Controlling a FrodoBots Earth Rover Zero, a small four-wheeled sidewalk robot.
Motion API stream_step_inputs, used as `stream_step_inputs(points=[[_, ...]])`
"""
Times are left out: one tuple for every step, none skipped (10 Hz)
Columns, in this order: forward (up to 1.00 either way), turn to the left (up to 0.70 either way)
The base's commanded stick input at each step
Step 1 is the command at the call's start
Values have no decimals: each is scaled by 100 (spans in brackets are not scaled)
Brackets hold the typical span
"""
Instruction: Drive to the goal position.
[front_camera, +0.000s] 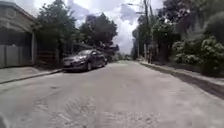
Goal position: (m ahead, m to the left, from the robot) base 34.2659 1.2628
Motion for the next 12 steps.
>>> stream_step_inputs(points=[[100,0],[100,-4],[100,-28],[100,-36],[100,-16],[100,-1],[100,-1],[100,-13],[100,-28],[100,-27],[100,0],[100,-2]])
